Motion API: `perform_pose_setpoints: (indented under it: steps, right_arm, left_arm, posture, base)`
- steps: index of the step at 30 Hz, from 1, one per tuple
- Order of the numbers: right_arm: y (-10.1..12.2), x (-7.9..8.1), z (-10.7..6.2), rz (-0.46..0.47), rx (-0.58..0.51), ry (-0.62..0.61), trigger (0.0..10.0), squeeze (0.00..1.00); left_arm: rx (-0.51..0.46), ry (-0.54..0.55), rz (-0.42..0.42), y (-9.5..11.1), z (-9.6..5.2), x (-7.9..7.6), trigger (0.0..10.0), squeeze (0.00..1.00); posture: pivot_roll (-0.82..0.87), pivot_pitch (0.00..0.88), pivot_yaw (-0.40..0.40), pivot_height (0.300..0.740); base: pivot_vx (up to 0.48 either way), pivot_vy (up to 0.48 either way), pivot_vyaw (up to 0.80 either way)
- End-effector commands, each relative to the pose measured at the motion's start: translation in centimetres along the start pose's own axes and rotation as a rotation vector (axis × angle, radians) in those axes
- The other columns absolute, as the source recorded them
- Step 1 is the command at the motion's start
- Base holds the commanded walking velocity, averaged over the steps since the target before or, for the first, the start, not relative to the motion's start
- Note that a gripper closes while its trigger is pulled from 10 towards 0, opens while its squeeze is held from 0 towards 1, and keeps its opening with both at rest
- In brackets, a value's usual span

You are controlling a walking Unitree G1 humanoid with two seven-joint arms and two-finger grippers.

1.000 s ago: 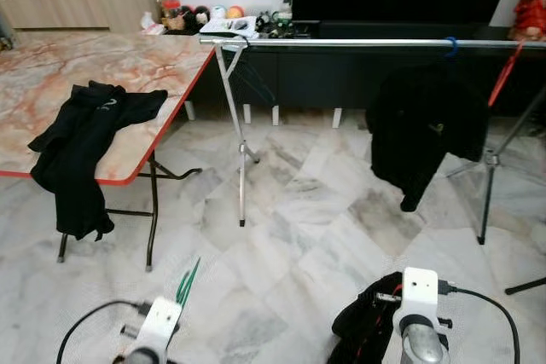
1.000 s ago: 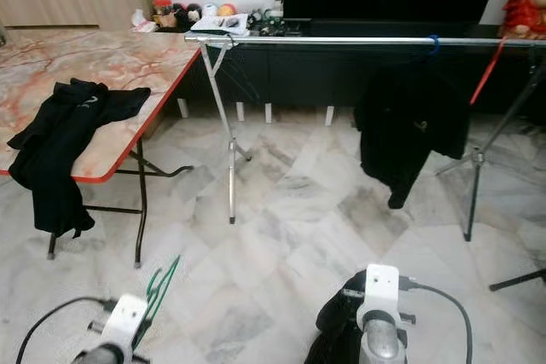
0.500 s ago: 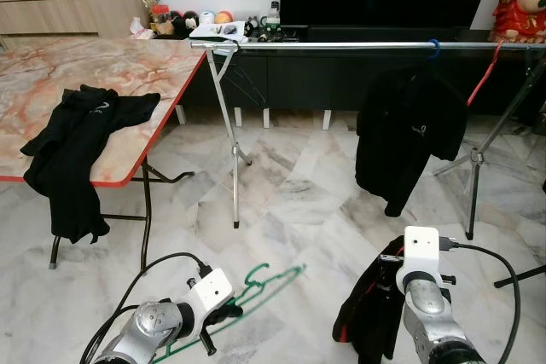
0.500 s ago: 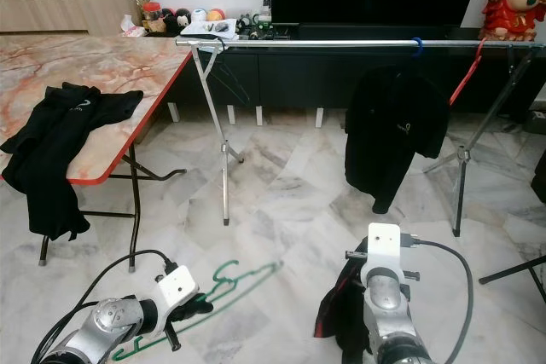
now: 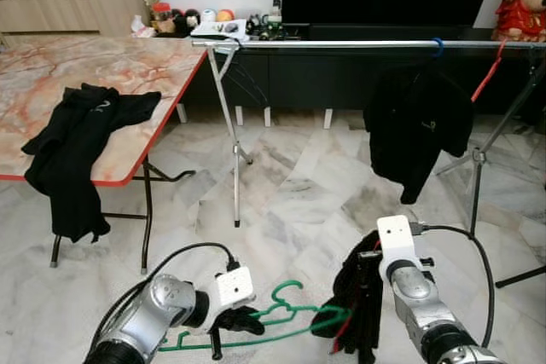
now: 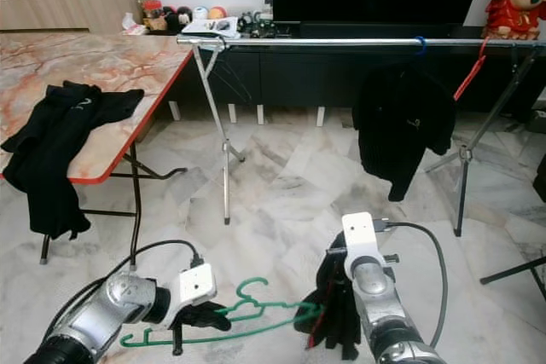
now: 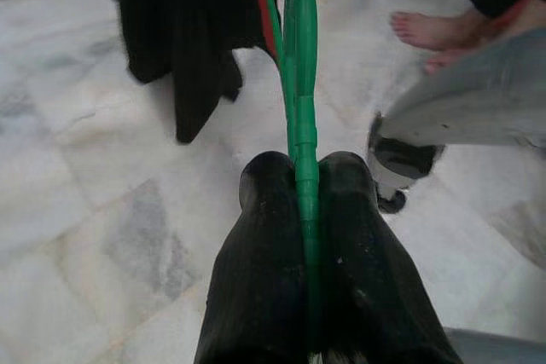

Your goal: Hang hanger

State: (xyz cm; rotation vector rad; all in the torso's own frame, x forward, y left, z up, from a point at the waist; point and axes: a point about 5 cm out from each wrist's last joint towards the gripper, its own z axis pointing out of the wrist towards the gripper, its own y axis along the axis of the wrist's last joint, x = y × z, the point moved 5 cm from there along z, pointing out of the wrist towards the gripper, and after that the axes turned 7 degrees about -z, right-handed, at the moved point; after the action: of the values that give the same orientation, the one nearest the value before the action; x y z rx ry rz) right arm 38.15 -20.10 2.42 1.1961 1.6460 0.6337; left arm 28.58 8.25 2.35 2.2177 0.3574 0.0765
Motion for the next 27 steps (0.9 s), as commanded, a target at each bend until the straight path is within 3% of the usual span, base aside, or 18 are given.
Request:
perform_pose_setpoints:
  steps: [1,7,12,20,27]
  right_arm:
    - [1.5,-0.2,0.2,-0.009,-0.037,-0.002,10.0,0.00]
    - [1.3,0.1,0.2,-0.009,-0.029,0.005,10.0,0.00]
    - [1.4,0.6,0.2,0.001,-0.031,0.016,10.0,0.00]
    - [1.0,1.2,0.0,0.009,-0.025,0.033,10.0,0.00]
    - [0.9,1.8,-0.1,0.024,-0.024,0.065,10.0,0.00]
  left_arm:
    - [-0.009,-0.018,-0.010,0.2,-0.3,-0.3,10.0,0.00]
    - [-0.021,-0.018,-0.014,1.0,-0.1,-0.7,10.0,0.00]
    - [-0.069,0.118,-0.028,1.6,0.2,0.9,10.0,0.00]
    - [-0.125,0.244,-0.048,2.2,0.2,2.0,10.0,0.00]
    - [-0.154,0.238,-0.075,2.5,0.5,1.8,10.0,0.00]
  posture:
    - [0.07,0.012,0.039,0.740]
    - [0.07,0.010,0.040,0.740]
    - [0.07,0.013,0.040,0.740]
    - [0.07,0.018,0.038,0.740]
    - [0.07,0.025,0.035,0.740]
  base:
    - [0.000,0.000,0.00]
    - [0.000,0.000,0.00]
    - [0.000,0.000,0.00]
    - [0.000,0.000,0.00]
    - [0.000,0.000,0.00]
